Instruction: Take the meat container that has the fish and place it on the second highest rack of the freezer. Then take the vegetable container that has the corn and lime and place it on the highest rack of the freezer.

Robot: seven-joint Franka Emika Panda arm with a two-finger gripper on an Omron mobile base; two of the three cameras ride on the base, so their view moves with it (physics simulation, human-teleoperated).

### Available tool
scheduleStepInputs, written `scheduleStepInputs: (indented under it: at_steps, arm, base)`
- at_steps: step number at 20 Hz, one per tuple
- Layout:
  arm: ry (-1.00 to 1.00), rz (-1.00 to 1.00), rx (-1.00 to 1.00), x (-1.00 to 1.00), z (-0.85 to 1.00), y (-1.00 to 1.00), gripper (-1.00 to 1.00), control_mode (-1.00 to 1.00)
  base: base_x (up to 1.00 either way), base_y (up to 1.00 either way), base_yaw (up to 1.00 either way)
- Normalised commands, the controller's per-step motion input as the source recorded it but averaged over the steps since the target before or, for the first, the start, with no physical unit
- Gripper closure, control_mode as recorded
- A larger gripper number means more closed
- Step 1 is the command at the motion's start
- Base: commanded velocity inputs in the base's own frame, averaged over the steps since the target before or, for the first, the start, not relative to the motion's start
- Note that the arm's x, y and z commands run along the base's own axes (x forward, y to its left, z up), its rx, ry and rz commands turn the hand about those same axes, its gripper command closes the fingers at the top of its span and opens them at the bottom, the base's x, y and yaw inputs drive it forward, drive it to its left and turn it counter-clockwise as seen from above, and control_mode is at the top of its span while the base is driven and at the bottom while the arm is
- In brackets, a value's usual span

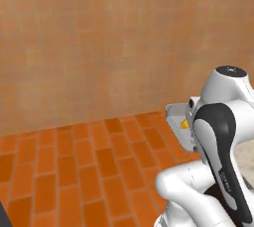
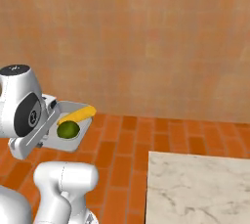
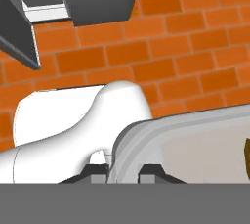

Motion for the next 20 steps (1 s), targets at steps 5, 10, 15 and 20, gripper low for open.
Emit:
scheduleStepInputs:
  at_steps: [5,10,15,20]
  arm:
    - [0.00,0.00,0.00,0.00,0.00,0.00,1.00,1.00]
    - [0.00,0.00,0.00,0.00,0.00,0.00,1.00,1.00]
    - [0.00,0.00,0.00,0.00,0.00,0.00,1.00,1.00]
    - [0.00,0.00,0.00,0.00,0.00,0.00,1.00,1.00]
  base:
    - [0.50,-0.12,0.66]
    - [-0.01,0.00,1.00]
    - [0.00,0.00,1.00]
    - [0.00,-0.04,1.00]
